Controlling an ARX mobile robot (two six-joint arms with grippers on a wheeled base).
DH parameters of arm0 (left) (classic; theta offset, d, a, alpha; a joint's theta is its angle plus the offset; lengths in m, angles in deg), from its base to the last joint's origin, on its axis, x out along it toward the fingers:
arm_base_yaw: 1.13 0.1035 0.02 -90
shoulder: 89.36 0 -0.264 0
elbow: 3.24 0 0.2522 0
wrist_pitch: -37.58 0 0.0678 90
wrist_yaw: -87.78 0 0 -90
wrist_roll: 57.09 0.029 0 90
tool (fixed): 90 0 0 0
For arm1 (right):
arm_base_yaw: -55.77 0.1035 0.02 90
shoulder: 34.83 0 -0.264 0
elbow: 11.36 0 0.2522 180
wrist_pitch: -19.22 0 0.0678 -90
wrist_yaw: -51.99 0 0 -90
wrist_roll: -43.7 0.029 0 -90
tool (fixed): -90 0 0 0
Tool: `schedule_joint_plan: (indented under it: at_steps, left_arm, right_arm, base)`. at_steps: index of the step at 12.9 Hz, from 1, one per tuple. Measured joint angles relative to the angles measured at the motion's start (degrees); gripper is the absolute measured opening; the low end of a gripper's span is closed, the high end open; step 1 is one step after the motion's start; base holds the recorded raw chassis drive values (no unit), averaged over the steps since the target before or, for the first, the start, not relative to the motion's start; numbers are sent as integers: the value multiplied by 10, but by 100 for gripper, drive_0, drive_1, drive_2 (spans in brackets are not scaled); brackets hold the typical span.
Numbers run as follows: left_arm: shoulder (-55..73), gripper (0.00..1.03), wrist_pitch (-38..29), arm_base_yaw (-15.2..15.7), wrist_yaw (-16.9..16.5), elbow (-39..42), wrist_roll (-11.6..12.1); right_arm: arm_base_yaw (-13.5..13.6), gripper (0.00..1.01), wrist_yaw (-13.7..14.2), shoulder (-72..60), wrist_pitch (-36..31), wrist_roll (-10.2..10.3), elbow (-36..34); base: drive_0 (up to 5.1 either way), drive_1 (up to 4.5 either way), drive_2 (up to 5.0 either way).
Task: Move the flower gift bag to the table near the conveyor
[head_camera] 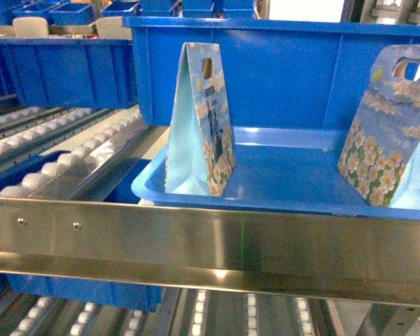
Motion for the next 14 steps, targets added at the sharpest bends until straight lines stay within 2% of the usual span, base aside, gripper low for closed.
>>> schedule_joint_plan:
  at_steps: [1, 2, 3, 4, 5, 12, 13, 14]
  left_arm:
    - [97, 98, -88, 22, -27, -7, 0]
    - [174, 98, -141, 41, -49, -35, -3]
    - [236, 98, -169, 50, -64, -77, -8]
    - [290, 98, -191, 47, -66, -120, -17]
    - [325, 98, -189, 32, -66, -155, -21]
    - [368, 98, -181, -5, -52, -211, -28]
    - [367, 98, -169, -41, -36, -235, -31]
    - [367, 98, -167, -42, -34, -235, -31]
  right_arm:
    - [-4, 98, -11, -66, -55, 0, 16]
    - [-4, 98, -17, -121, -100, 0, 37]
    - [-2, 98, -17, -170, -136, 0, 57]
    - [3, 98, -17, -229, -167, 0, 86]
    - [11, 98, -13, -271, -186, 0, 106]
    - [33, 98, -3, -332, -214, 0, 149]
    - [38, 98, 21, -342, -217, -2, 164]
    - [38, 98, 23, -342, -217, -4, 164]
  base:
    - [0, 0, 0]
    - [0, 0, 0]
    - [0, 0, 0]
    - [0, 0, 0]
    - [0, 0, 0]
    - [0, 0, 0]
    - [0, 0, 0]
    - [0, 0, 0]
